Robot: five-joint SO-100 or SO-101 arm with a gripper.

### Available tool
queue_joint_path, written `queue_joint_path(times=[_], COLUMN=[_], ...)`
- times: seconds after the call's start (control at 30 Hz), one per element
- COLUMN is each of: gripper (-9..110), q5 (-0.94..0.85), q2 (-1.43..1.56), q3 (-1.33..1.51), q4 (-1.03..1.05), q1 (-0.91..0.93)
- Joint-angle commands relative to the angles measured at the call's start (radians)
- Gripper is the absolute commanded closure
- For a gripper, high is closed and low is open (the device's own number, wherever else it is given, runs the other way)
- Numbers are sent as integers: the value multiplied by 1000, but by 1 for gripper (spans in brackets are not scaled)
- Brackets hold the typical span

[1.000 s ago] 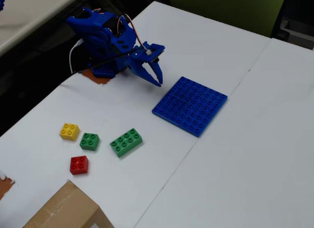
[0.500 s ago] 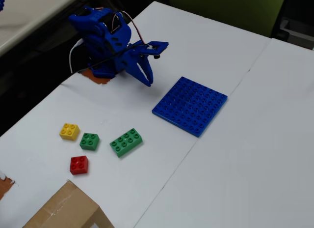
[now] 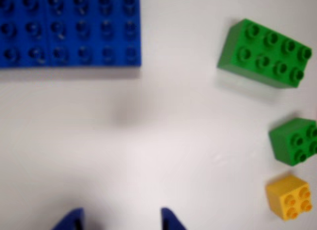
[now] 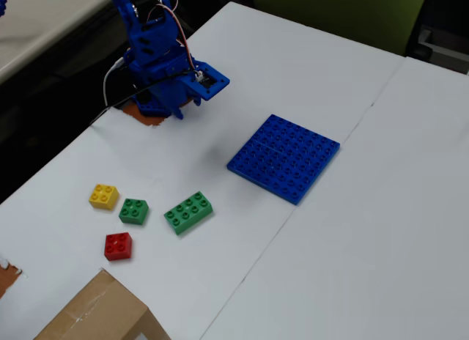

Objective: Pick up the 2x2 green block and go up the 8x8 blue block.

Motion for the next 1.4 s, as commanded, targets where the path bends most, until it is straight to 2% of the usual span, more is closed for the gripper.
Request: queue_joint_path(times=[0.0, 0.23, 0.37, 0.5, 0.87, 1.1, 1.37], gripper=[81, 80, 78, 79, 78, 82, 78], q5=[-204, -408, -149, -34, -55, 167, 258], q2=[-204, -566, -672, -779, -831, -773, -833], q3=[-150, -465, -486, -523, -525, -525, -526], q4=[-31, -34, -129, -241, -442, -506, -525], q1=[156, 322, 314, 354, 456, 446, 488])
